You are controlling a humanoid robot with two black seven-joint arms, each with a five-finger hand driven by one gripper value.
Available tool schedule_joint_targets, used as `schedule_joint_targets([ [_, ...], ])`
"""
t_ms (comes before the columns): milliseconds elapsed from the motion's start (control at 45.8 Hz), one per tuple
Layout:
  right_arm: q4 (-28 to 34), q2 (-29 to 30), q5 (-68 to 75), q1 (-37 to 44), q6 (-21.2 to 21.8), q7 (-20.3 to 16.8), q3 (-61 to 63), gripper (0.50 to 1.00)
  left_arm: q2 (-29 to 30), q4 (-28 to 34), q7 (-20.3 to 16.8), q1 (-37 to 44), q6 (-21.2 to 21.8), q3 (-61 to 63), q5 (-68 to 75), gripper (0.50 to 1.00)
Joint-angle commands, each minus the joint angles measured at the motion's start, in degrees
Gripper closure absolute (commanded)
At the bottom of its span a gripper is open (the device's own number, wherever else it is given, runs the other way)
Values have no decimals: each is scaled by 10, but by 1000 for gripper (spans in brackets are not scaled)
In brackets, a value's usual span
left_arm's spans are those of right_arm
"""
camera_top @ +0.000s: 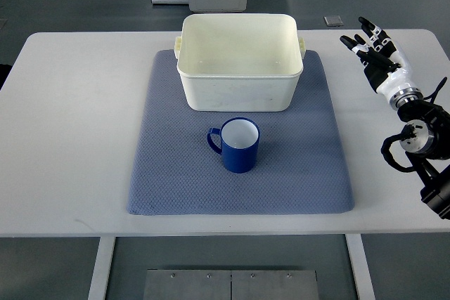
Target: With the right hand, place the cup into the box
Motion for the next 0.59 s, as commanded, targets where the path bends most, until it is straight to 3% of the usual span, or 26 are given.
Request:
schedule_joint_targets([
  [0,0,1,0,0,-1,0,0,500,0,0,1,0,0,0,0,500],
  [568,0,0,0,-2,0,4,0,500,0,1,1,0,-3,0,-1,500],
])
